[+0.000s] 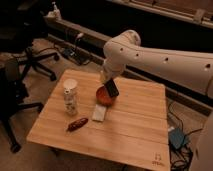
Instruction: Place the eraser in the ceramic cup
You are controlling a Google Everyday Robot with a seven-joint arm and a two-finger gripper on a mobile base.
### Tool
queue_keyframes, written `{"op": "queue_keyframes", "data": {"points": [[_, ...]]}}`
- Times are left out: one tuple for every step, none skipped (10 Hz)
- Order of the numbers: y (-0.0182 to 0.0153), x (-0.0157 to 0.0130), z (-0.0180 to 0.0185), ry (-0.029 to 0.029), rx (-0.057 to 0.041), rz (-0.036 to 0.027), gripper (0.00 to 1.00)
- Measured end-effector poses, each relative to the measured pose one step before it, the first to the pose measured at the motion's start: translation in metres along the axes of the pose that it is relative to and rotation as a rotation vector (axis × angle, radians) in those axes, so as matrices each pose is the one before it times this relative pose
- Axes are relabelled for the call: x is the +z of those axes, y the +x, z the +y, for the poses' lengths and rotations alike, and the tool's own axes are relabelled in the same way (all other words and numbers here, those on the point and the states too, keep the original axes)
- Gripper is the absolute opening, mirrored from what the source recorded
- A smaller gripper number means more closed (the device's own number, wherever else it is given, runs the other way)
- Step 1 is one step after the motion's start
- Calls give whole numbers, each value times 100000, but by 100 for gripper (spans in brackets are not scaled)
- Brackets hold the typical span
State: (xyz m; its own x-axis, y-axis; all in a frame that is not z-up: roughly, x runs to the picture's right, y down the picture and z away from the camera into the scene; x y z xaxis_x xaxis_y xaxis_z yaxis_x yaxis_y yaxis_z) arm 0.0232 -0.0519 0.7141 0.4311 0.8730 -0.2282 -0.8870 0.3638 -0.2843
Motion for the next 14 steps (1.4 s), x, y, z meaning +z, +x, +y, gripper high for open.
{"op": "queue_keyframes", "data": {"points": [[-3, -1, 12, -16, -10, -6, 0], [12, 3, -21, 21, 29, 11, 0], [-3, 5, 8, -4, -14, -1, 0], [0, -2, -1, 0, 1, -4, 0], [13, 25, -9, -11, 22, 33, 0], [24, 62, 5, -33, -5, 93, 0], [-2, -7, -14, 16, 17, -31, 0], [18, 16, -32, 22, 41, -60, 0], [-314, -54, -84, 126, -66, -1166, 0], [-720, -51, -124, 278, -434, -2307, 0], [-1728, -3, 272, -149, -1853, -4649, 0], [-1657, 183, 439, -559, -2294, -4512, 0], [-1523, 478, 536, -1258, -2251, -4736, 0], [-937, 593, 92, -894, -1147, -3642, 0]]}}
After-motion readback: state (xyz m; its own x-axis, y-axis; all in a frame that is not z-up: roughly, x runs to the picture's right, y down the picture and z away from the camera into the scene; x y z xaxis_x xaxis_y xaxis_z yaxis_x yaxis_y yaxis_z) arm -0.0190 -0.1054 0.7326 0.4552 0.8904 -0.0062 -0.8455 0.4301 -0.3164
